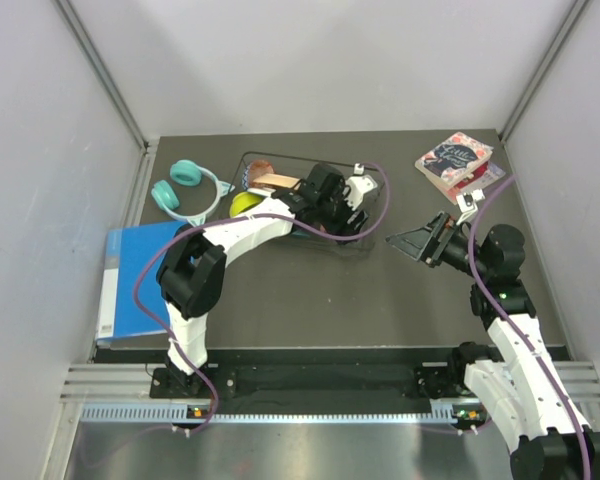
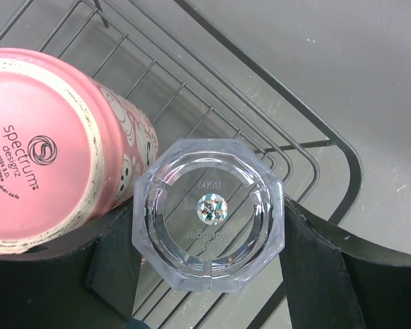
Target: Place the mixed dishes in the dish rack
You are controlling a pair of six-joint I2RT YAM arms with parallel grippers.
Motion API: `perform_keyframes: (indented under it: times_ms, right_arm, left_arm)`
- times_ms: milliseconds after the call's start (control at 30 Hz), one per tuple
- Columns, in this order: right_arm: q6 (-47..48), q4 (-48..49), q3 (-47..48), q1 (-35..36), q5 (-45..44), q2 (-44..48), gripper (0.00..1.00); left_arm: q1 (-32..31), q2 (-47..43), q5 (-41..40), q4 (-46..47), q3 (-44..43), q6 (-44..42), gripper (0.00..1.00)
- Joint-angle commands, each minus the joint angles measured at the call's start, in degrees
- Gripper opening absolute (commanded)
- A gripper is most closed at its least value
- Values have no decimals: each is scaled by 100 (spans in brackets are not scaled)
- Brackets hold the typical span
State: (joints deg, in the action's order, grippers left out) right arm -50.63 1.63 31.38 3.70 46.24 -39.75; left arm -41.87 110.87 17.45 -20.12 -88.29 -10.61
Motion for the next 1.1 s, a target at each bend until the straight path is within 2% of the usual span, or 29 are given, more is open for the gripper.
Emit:
perform_keyframes:
  times_ms: [0,467,667,1067]
  right_arm:
    - [141,233,-8,16,70,46,100]
    - [247,268,-140,-28,236,-68,100]
    - [264,268,-184,-45,272,-51,100]
    - [238,285,-272,-80,298,-51,100]
  left_arm:
    - [3,-241,504,350,-188,-37,0]
    - [3,-188,786,1035,31,-924,0]
    - [12,-101,628,1229,233,-1268,0]
    - [21,5,514,1335,559,-1426,0]
